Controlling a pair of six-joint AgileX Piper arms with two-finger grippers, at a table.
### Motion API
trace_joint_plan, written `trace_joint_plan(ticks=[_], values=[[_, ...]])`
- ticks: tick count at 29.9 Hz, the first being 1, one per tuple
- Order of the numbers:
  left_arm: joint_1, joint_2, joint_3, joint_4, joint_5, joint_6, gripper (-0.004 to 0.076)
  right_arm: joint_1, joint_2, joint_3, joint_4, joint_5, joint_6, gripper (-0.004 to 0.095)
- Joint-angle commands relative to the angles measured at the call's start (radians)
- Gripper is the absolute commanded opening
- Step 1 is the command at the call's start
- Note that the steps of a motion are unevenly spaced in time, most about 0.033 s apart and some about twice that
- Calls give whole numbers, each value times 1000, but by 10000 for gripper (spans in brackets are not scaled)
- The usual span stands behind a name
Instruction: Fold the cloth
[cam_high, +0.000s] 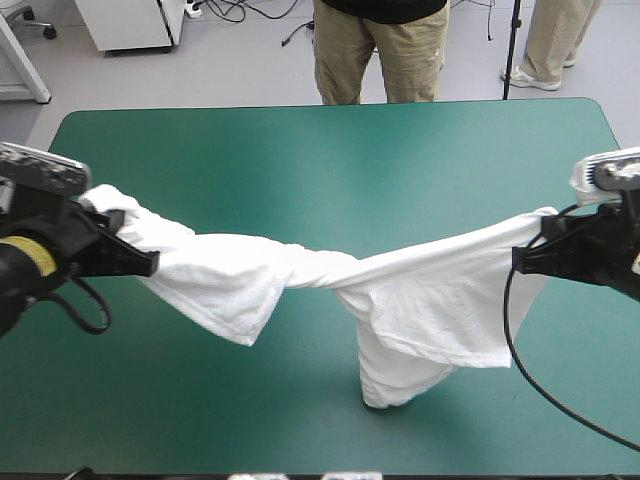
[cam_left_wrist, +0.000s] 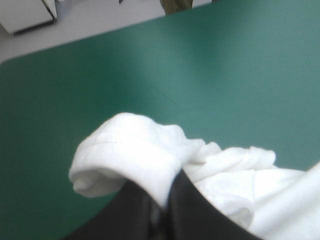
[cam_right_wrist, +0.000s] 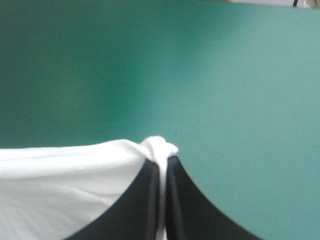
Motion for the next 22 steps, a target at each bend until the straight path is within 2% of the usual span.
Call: trace_joint_plan(ticks=[1, 4, 10, 14, 19, 22], values=[[-5, 42, 128, 87, -180, -101, -9, 0, 42, 114, -19, -206, 39, -17], [-5, 127, 200, 123, -243, -109, -9, 0, 124, 178, -11, -289, 38, -17], [20, 354, 200, 240, -380, -171, -9, 0, 323, 184, -2, -425, 35, -17], [103, 494, 144, 119, -411, -164, -9, 0, 464, 174, -2, -462, 35, -17], [189, 618, 55, 0, -424, -38, -9, 0, 597, 126, -6, -497, 31, -17], [238, 672, 12, -93, -439, -27, -9, 0, 660, 83, -6, -513, 31, -17]])
